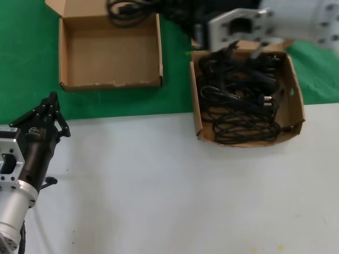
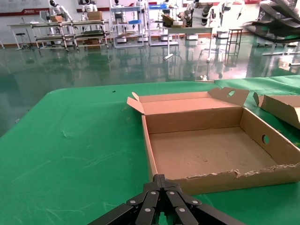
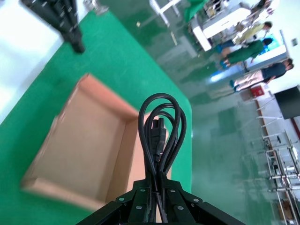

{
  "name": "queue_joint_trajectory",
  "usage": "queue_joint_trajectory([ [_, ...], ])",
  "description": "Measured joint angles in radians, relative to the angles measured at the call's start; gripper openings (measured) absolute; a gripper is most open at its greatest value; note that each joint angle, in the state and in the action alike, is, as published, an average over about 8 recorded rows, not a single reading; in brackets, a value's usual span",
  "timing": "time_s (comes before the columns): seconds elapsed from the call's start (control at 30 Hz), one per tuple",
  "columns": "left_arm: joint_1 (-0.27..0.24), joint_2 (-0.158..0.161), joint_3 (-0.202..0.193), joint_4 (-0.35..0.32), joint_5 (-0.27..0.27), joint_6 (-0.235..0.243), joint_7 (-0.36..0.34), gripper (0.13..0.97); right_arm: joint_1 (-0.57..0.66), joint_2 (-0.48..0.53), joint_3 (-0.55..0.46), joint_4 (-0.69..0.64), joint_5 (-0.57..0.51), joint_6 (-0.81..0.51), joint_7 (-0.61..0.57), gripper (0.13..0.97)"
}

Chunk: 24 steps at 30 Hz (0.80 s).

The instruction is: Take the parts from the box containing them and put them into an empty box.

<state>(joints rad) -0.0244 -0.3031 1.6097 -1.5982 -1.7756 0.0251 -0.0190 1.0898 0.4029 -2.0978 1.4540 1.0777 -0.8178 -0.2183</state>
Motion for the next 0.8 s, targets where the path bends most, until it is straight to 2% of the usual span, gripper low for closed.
queue_joint_trajectory([
  [0.43,0.000,0.000,0.000,0.000,0.000,0.000,0.000,0.145,0.020,-0.227,-0.051,-0.316,0.060,0.220,-0.187,0.192],
  [0.63,0.000,0.000,0.000,0.000,0.000,0.000,0.000,0.145,0.016,-0.264,-0.057,-0.396,0.091,0.269,-0.241,0.221],
  [0.8,0.000,0.000,0.000,0.000,0.000,0.000,0.000,0.145,-0.002,-0.258,-0.041,-0.384,0.113,0.277,-0.222,0.274],
])
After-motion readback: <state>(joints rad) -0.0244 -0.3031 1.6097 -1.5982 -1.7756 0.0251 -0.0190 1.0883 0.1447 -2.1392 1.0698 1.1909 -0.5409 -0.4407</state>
